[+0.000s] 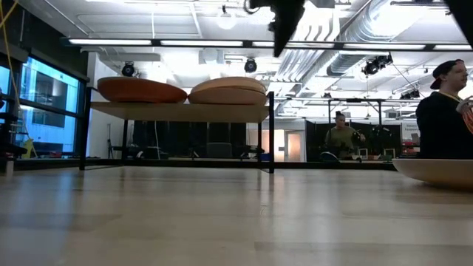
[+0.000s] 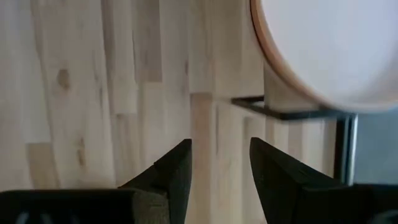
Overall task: Place and stack plates onto a shelf
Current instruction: Stack the white plate on top of the light blue plate
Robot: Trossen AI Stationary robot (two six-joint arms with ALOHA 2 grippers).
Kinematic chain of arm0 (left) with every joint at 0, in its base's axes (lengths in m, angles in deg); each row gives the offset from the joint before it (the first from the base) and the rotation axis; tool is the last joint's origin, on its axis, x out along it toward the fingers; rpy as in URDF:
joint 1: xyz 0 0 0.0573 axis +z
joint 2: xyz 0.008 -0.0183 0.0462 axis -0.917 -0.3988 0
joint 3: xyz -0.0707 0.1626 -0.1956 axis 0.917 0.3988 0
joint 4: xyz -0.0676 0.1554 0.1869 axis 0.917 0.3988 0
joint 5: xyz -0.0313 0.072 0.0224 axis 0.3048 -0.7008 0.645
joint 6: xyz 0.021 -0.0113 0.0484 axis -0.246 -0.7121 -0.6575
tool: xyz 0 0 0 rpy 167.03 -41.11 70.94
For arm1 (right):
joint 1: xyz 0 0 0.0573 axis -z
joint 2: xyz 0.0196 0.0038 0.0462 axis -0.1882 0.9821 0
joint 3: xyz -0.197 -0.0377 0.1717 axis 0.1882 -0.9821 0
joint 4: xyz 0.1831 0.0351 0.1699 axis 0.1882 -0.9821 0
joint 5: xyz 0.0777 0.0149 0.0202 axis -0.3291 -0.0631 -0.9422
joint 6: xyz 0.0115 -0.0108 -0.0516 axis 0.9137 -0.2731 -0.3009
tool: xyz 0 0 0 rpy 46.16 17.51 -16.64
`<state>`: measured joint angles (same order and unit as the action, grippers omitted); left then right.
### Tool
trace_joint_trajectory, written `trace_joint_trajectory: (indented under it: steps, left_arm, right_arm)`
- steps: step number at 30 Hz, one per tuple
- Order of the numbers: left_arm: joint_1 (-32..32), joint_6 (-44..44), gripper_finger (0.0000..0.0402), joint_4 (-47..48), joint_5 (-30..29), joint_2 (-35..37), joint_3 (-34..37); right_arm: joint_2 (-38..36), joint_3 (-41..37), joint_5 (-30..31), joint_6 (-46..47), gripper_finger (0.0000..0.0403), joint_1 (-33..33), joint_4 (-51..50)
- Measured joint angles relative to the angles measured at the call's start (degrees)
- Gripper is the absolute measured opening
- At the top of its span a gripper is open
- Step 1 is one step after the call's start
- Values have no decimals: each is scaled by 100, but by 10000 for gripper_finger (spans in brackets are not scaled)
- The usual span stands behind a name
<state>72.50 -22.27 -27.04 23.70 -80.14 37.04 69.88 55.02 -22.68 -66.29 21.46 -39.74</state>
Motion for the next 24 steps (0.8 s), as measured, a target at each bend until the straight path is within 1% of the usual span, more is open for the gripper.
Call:
trace_joint_trajectory:
  steps: [2, 4, 8, 13, 19, 22, 24]
  left_arm:
    - [0, 2, 0, 23, 0, 1, 0]
    - [0, 2, 0, 25, 2, 1, 0]
    - [2, 3, 0, 76, 13, 4, 0]
    - [0, 4, 0, 609, 20, 4, 0]
    - [2, 4, 0, 1916, 17, -77, 0]
    - [-4, 4, 0, 2570, 17, -233, 0]
    - [-7, 4, 0, 2712, 36, -353, 4]
  right_arm:
    - [-436, -555, -27, 162, 142, 0, 245]
    - [-959, -1272, -32, 402, 142, 0, 697]
    - [-2243, -2980, -71, 1072, 142, -37, 1814]
    - [-3776, -4781, -113, 2083, 142, -206, 3202]
    - [-5195, -6237, -111, 3062, 142, -445, 5130]
    - [-5652, -6741, -108, 3240, 142, -525, 6002]
    - [-5856, -6973, -108, 3327, 142, -560, 6375]
